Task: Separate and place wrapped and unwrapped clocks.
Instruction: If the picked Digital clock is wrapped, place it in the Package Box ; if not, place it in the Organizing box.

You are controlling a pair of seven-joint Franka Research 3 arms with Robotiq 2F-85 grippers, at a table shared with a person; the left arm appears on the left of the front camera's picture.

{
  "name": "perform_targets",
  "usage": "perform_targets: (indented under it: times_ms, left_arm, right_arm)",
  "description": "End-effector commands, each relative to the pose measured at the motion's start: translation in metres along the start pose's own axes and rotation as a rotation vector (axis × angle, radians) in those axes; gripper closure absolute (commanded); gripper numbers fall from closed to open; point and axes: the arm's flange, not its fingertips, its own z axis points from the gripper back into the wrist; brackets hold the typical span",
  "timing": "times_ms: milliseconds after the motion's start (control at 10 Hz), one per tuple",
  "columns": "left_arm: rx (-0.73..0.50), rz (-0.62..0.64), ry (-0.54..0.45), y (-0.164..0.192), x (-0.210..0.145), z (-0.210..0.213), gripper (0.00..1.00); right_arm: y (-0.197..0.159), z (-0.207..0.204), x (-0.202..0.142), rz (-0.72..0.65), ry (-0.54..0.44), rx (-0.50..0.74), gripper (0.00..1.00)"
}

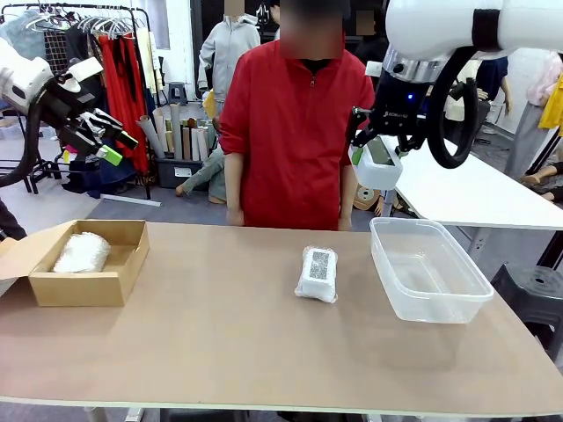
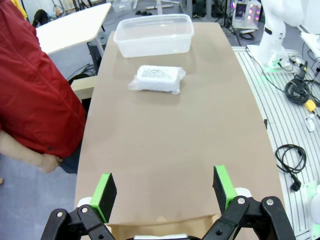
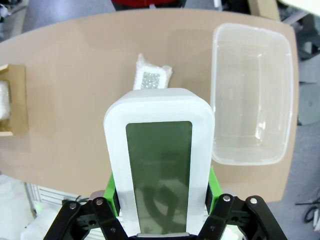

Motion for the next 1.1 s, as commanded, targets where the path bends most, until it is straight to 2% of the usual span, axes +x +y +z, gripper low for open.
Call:
perform_targets:
  times_ms: [0, 500, 600, 1000]
  left_arm:
    - [-0.008, -0.015, 0.004, -0.001, -0.001, -0.001, 0.0]
    - [-0.008, -0.015, 0.004, -0.001, -0.001, -0.001, 0.0]
    - [-0.008, -0.015, 0.004, -0.001, -0.001, -0.001, 0.0]
    - [-0.008, -0.015, 0.004, -0.001, -0.001, -0.001, 0.0]
  right_arm:
    - [-0.022, -0.037, -0.004, -0.006, -0.022, 0.038, 0.6]
    - [-0.08, -0.113, -0.016, 0.1, -0.015, -0.005, 0.6]
    - [-0.093, -0.125, -0.016, 0.092, 0.056, 0.032, 0.6]
    - [-0.148, -0.154, 0.009, 0.063, 0.151, 0.019, 0.6]
